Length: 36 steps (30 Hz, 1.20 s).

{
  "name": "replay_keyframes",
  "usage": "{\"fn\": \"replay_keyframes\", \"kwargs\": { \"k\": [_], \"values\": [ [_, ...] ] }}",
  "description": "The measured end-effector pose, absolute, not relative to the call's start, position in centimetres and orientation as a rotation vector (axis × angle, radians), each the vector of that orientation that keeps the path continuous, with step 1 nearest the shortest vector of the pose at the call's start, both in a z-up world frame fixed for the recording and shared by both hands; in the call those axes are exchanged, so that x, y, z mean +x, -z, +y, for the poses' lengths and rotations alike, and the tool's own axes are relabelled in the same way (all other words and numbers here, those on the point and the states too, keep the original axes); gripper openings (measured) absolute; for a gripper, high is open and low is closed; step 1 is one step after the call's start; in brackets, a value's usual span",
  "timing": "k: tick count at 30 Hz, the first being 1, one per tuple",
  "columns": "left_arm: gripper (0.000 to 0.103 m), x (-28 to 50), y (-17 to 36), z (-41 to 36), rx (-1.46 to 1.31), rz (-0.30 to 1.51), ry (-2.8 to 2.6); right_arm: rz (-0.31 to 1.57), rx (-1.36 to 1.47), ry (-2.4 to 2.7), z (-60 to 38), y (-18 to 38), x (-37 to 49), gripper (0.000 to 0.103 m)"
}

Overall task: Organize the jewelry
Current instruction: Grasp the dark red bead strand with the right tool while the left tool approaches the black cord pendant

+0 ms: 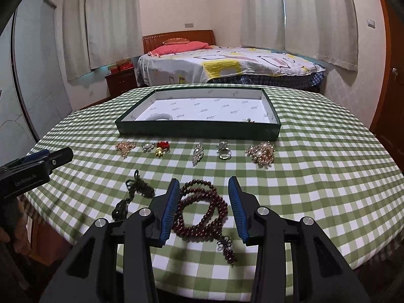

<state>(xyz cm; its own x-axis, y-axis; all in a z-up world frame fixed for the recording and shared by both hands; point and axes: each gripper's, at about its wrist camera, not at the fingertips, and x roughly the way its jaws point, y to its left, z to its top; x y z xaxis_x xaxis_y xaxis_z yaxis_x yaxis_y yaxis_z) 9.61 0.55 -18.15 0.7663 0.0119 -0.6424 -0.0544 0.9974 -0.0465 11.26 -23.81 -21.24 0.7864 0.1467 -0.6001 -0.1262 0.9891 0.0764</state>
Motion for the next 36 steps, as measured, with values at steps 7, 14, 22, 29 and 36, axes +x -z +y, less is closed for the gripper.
{"fn": "replay_keyframes", "kwargs": {
  "k": [7,14,22,29,36],
  "values": [
    [0.078,9.4,18.5,1.4,-0.081,0.698,-0.051,0.667,0.028,-0.147,-23.2,22.1,11.5,0.048],
    [0.078,9.7,19.0,1.5,-0.087,0.713,-0.051,0.708,0.022,-0.136,-22.7,23.1,12.5,0.064],
    [0.078,9.8,19.2,1.3,-0.086,0.719,-0.049,0.804,0.009,-0.121,-22.3,24.8,14.0,0.064],
    [0.078,9.8,19.3,1.1,-0.079,0.723,-0.046,0.805,0.029,-0.12,-23.1,24.9,13.9,0.031],
    [0.078,9.8,19.6,-0.6,-0.049,0.731,-0.021,0.777,0.078,-0.141,-24.3,24.5,13.6,0.016]
  ]
}}
